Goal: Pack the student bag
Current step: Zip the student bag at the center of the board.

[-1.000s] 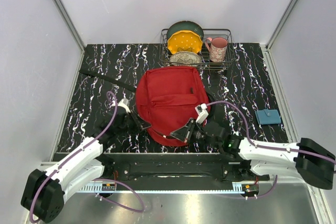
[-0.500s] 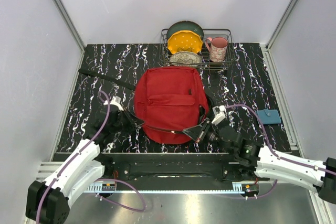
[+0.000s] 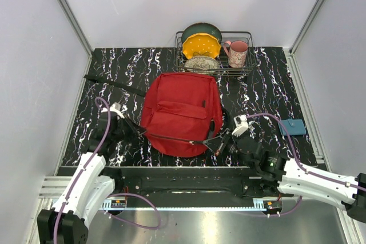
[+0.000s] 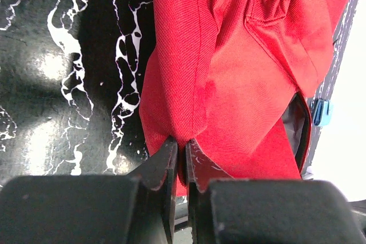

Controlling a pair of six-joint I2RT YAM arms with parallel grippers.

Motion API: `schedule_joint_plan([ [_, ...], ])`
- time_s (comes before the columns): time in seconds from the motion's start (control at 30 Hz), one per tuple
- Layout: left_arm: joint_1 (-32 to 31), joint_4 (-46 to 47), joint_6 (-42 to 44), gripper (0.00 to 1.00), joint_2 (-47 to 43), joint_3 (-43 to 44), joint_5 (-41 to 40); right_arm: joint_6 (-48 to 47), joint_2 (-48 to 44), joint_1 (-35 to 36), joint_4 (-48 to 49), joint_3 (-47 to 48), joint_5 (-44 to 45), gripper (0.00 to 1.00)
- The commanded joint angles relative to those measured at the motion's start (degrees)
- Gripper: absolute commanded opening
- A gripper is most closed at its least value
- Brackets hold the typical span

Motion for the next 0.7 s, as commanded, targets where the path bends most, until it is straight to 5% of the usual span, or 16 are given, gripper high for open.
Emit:
schedule_joint_plan([
  [0.0,3.1,0.2,3.8,0.0,-0.6,4.9,0.6,0.0,-0.2,0.1,1.4,1.6,2.7,0.0],
  [0.2,11.1,-2.2,7.8,0.0,0.1,7.0,5.3,0.1,-1.9,0.1,2.0,0.0,3.1,0.0],
  [0.3,11.7,-0.8,8.5,0.39,0.4,6.8,9.3,-0.9,0.3,0.1,3.1,0.6,1.3,0.0],
  [0.33,11.7,-0.7,9.2,0.61,0.3,7.0,10.4,-1.2,1.1,0.0,4.3,1.1,0.8,0.0],
  [0.43,11.5,-2.9,12.4,0.91,-1.6,9.4,11.9,-2.0,4.8,0.0,7.0,2.3,-0.7,0.0],
  [0.5,11.5,-7.0,15.2,0.99,-3.7,12.8,9.6,-2.6,7.4,0.0,8.3,2.7,-1.4,0.0],
  [0.67,9.6,-8.7,18.7,0.99,-5.8,17.9,14.8,-4.1,12.4,0.0,10.3,5.2,-2.7,0.0],
])
